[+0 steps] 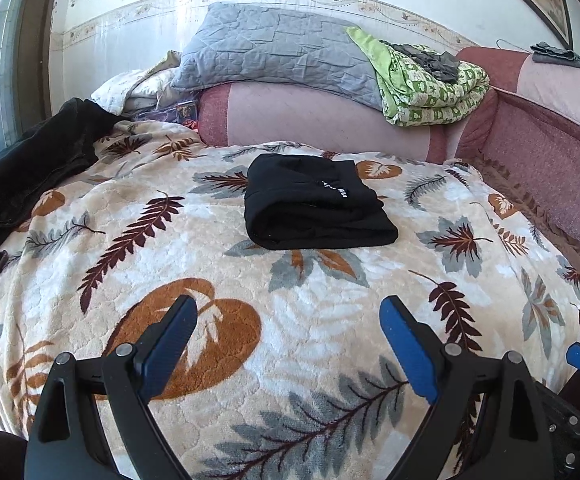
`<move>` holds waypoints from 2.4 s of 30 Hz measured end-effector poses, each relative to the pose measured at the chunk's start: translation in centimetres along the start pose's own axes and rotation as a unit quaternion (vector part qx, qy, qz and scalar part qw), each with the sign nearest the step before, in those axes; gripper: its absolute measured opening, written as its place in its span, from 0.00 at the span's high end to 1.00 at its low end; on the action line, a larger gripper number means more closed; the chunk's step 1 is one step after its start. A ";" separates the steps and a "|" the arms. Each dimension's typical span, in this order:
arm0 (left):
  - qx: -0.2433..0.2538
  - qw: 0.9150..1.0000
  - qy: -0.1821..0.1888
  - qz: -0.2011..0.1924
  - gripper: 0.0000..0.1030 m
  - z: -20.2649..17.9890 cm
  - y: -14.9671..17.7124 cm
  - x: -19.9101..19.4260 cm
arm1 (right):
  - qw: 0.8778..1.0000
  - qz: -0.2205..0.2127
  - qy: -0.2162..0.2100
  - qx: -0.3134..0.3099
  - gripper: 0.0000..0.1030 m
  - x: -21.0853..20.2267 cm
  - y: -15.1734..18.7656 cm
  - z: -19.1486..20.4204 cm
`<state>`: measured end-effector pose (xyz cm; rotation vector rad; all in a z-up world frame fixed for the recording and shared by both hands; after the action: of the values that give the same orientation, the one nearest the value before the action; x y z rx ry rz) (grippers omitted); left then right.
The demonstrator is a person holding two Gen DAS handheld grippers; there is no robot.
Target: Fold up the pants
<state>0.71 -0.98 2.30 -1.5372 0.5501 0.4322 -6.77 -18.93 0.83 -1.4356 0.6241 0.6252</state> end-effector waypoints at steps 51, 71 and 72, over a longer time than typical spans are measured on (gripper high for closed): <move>-0.026 0.992 -0.081 0.094 0.00 4.1 -4.5 9.0 | 0.998 -0.029 -0.045 0.018 0.10 14.1 -11.1 1.2; -0.023 0.989 -0.069 0.128 0.00 3.8 -3.1 10.0 | 0.998 0.012 -0.062 0.002 0.09 15.2 -8.7 2.9; -0.025 0.989 -0.065 0.133 0.00 3.8 -2.9 10.1 | 0.998 0.012 -0.061 0.000 0.09 15.2 -8.6 3.0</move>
<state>10.78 2.01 -1.40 -1.4762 0.6475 0.7506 10.05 -16.01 -4.02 -1.3807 0.5455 0.7275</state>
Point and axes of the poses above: each gripper's, at about its wrist camera, not at the fingertips, and x roughly the way its jaws point, z to its left, y to its underside, the point moved 9 cm from there along x, roughly the way its jaws point, and after that the axes turned 1 degree about x, right-handed, at the moved point
